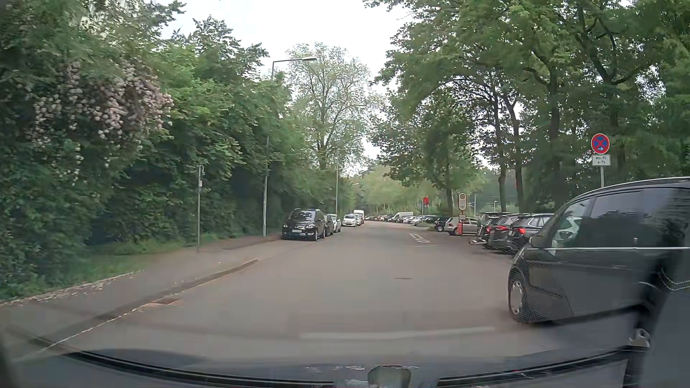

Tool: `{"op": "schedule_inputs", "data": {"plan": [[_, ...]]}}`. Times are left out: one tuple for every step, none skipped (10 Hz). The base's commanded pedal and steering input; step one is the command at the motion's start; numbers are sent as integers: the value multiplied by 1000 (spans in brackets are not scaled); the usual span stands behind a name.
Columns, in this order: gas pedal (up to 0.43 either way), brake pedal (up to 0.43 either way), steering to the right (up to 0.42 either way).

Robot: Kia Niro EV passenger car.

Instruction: Follow the waypoints while adhering to traffic rules and regulations

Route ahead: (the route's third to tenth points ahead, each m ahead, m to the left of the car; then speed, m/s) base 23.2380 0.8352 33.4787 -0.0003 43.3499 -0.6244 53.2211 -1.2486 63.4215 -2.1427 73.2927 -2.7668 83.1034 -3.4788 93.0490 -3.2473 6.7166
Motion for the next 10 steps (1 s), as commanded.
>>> {"op": "schedule_inputs", "data": {"plan": [[67, 0, 45], [67, 0, 45], [67, 0, 45], [67, 0, 44], [67, 0, 43], [67, 0, 42], [67, 0, 39], [67, 0, 37], [67, 0, 36], [67, 0, 38]]}}
